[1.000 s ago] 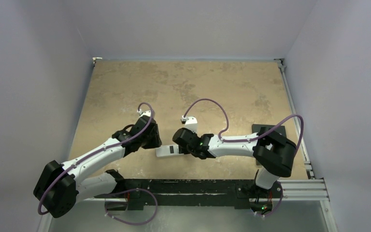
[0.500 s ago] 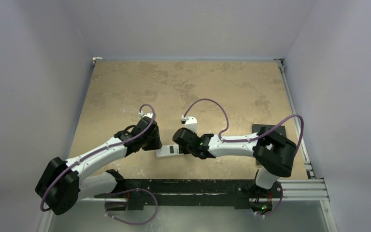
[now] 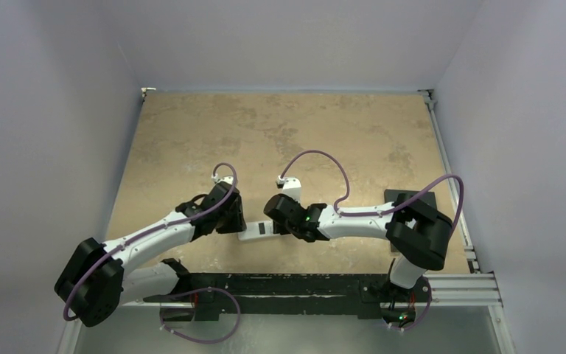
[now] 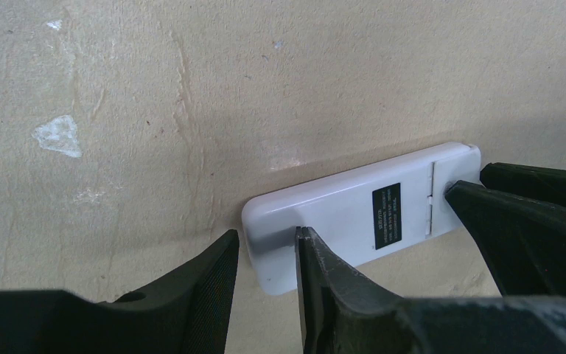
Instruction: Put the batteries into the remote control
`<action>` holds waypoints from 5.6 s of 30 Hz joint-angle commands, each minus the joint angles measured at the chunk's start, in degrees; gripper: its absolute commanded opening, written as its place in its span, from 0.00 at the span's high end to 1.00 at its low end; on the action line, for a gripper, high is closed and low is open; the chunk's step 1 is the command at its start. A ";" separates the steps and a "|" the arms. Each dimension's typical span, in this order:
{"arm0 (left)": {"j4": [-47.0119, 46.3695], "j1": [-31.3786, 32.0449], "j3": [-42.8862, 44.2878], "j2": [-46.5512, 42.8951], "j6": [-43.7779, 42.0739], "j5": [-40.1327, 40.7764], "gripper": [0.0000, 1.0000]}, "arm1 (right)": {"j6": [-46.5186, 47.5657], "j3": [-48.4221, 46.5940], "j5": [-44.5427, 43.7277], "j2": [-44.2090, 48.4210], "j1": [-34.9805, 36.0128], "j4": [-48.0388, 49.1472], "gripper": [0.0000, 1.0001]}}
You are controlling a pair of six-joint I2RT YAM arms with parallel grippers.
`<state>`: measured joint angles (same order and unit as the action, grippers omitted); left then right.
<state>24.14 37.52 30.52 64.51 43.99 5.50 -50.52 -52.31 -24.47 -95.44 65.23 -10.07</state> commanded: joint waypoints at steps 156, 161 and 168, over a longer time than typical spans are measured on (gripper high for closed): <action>5.48 -0.23 7.25 -9.16 -0.44 1.08 0.44 | 19.55 1.19 8.07 4.89 3.41 -2.65 0.84; 3.32 -0.21 5.96 -9.87 -0.39 -2.42 0.38 | 18.57 3.52 9.38 9.85 3.32 -2.28 1.00; -2.43 -0.44 3.93 -10.94 0.62 -8.78 0.26 | 16.61 6.80 14.47 18.19 0.87 -1.30 1.00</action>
<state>27.46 37.19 35.48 54.61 43.16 1.76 -31.81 -47.27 -13.58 -82.35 68.23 -12.82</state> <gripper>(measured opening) 0.719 0.634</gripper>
